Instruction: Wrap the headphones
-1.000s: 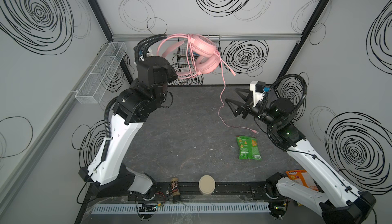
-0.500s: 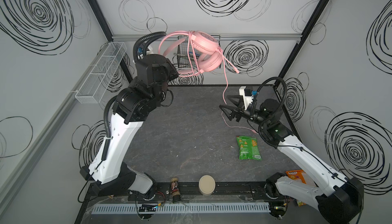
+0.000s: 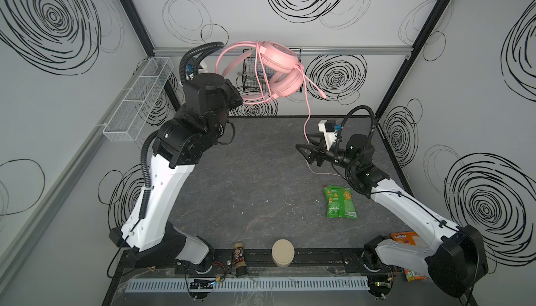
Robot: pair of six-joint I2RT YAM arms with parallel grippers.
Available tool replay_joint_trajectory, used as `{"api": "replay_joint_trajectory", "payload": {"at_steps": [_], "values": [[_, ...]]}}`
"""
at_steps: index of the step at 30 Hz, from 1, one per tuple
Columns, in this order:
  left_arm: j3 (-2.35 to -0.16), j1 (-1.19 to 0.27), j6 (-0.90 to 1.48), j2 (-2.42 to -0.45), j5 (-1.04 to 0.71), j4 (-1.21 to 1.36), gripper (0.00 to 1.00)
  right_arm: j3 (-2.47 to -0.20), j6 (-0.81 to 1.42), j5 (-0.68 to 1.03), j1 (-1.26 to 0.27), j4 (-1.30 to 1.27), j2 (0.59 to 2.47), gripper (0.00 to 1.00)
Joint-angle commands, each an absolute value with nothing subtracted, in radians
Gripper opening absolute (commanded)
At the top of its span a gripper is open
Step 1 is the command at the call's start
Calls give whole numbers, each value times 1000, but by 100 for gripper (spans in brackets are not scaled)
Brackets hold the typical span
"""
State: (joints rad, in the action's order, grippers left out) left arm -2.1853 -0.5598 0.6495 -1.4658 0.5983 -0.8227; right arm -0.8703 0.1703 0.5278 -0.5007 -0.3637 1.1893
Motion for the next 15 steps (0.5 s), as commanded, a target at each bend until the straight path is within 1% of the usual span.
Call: {"api": "replay_joint_trajectory", "payload": {"at_steps": [1, 4, 5, 8, 10, 11, 15], "values": [[-2222, -542, 717, -1439, 582, -727, 0, -880, 162, 542, -498, -415, 1203, 64], [-2214, -525, 726, -1431, 569, -727, 0, -888, 157, 541, -499, -406, 1210, 37], [-2208, -518, 728, -1428, 562, -727, 0, -891, 154, 534, -499, -397, 1209, 29], [-2189, -493, 737, -1418, 535, -714, 0, -907, 131, 482, -498, -336, 1205, 12], [-2177, -485, 738, -1414, 526, -710, 0, -937, 118, 429, -494, -274, 1207, 2], [-2169, -482, 738, -1411, 525, -710, 0, -960, 114, 406, -491, -242, 1207, 0], [-2113, -467, 733, -1386, 526, -695, 0, -1030, 72, 373, -484, -163, 1180, 0]]}}
